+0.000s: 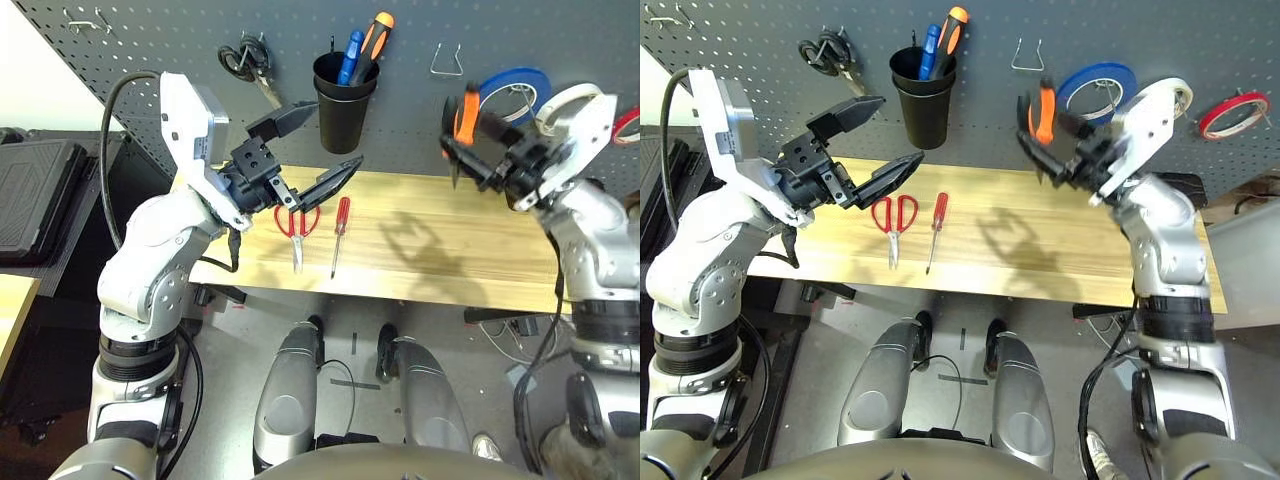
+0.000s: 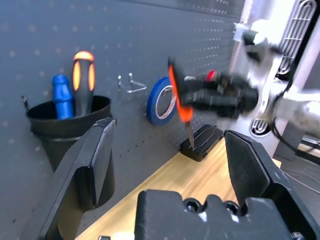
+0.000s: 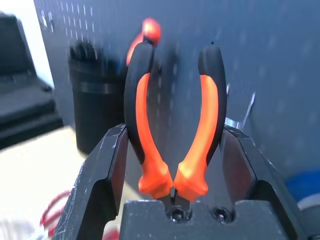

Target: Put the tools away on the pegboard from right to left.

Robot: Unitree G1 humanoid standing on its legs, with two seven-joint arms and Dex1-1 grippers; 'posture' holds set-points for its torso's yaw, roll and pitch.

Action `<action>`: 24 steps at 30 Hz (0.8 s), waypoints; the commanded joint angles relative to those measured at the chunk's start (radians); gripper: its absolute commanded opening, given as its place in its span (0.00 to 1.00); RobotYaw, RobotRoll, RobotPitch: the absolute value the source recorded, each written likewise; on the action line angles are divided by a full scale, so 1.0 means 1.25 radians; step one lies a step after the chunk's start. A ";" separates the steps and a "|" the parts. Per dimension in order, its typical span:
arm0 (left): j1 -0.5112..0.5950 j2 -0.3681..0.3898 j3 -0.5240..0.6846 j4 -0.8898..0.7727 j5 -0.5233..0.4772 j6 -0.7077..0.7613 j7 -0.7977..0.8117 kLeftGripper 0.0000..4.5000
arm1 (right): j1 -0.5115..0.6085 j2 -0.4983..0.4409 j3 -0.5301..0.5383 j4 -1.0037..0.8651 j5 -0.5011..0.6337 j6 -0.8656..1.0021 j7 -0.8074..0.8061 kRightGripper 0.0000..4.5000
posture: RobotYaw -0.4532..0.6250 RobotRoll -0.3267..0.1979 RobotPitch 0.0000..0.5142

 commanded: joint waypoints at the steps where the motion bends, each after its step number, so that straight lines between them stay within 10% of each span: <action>1: -0.004 0.003 -0.009 0.005 -0.011 -0.010 -0.010 1.00 | -0.062 -0.014 -0.023 -0.010 0.034 0.021 -0.006 0.68 | 0.60 0.62 0.48; 24: -0.002 0.003 -0.012 0.007 -0.011 -0.014 0.004 1.00 | -0.328 0.178 0.025 0.360 -0.192 -0.462 -0.174 0.68 | 0.63 0.62 0.52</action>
